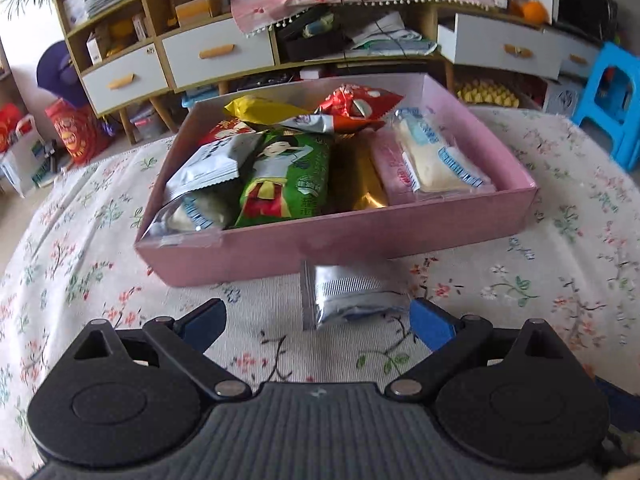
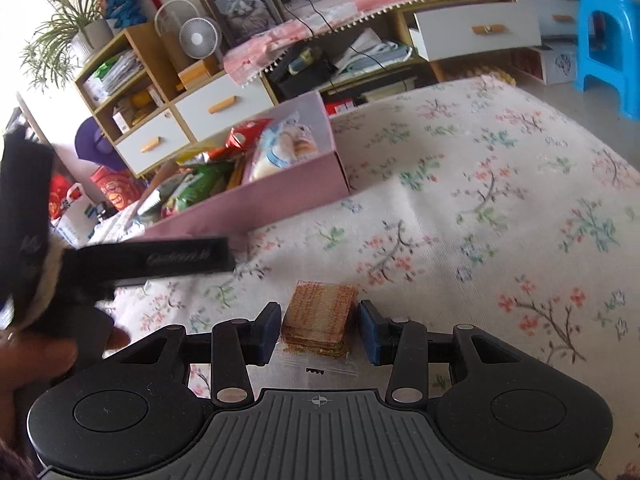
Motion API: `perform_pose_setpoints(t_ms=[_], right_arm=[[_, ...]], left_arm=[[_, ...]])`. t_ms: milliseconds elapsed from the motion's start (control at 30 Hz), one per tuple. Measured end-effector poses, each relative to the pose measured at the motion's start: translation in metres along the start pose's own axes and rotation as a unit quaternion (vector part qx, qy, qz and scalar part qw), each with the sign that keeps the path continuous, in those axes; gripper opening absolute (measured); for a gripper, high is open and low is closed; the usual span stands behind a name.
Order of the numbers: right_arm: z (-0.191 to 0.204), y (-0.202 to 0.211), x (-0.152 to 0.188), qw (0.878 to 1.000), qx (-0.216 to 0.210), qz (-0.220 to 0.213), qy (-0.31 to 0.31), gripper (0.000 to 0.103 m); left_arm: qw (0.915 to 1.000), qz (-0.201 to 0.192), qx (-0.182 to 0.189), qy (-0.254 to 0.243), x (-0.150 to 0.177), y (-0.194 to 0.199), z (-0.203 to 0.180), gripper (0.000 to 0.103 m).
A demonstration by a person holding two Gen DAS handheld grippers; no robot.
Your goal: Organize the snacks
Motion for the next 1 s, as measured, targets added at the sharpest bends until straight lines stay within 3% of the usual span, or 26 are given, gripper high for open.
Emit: perform_pose_setpoints(t_ms=[67, 167, 267, 300, 333, 500, 700, 867, 1000], right_arm=[[0.000, 0.000, 0.000, 1.000, 0.000, -0.001, 0.003, 0.041], [-0.001, -0.001, 0.000, 1.000, -0.006, -0.002, 0.001, 0.041], [-0.003, -0.001, 0.001, 1.000, -0.012, -0.006, 0.000, 0.041], [-0.003, -0.001, 0.001, 1.000, -0.013, -0.007, 0.000, 0.041], [-0.003, -0.001, 0.002, 1.000, -0.013, -0.009, 0.000, 0.041], [-0.005, 0.000, 0.004, 1.000, -0.017, -0.014, 0.000, 0.041], [-0.005, 0.000, 0.004, 1.000, -0.020, -0.018, 0.000, 0.041], [-0.005, 0.000, 0.004, 1.000, -0.019, -0.019, 0.001, 0.041], [-0.004, 0.000, 0.005, 1.000, -0.018, -0.018, 0.001, 0.041]], left_arm=[[1.0000, -0.005, 0.003, 0.005, -0.002, -0.005, 0.002, 0.098], [0.9991, -0.024, 0.029, 0.020, 0.002, -0.003, 0.006, 0.083], [0.9985, -0.041, 0.038, -0.002, 0.005, 0.004, 0.001, 0.056], [0.9982, -0.044, 0.039, -0.010, 0.007, 0.007, 0.000, 0.042], [0.9982, -0.046, 0.036, -0.014, 0.009, 0.010, -0.001, 0.038], [0.9970, -0.053, 0.055, -0.010, 0.019, 0.018, 0.007, 0.034], [0.9932, -0.078, 0.086, -0.003, 0.030, 0.039, 0.019, 0.016], [0.9903, -0.085, 0.109, 0.013, 0.037, 0.048, 0.032, 0.014], [0.9904, -0.093, 0.102, 0.005, 0.047, 0.054, 0.037, 0.014]])
Point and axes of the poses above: each gripper's, at about its wrist camera, not at the fingertips, and y roughly against the way its jaws point, z to its left, x to its underside, the point moved 2 cm from there along -y, roughly the way its jaws point, and after that the axes turned 8 degrees about z, right-handed, at the moved point
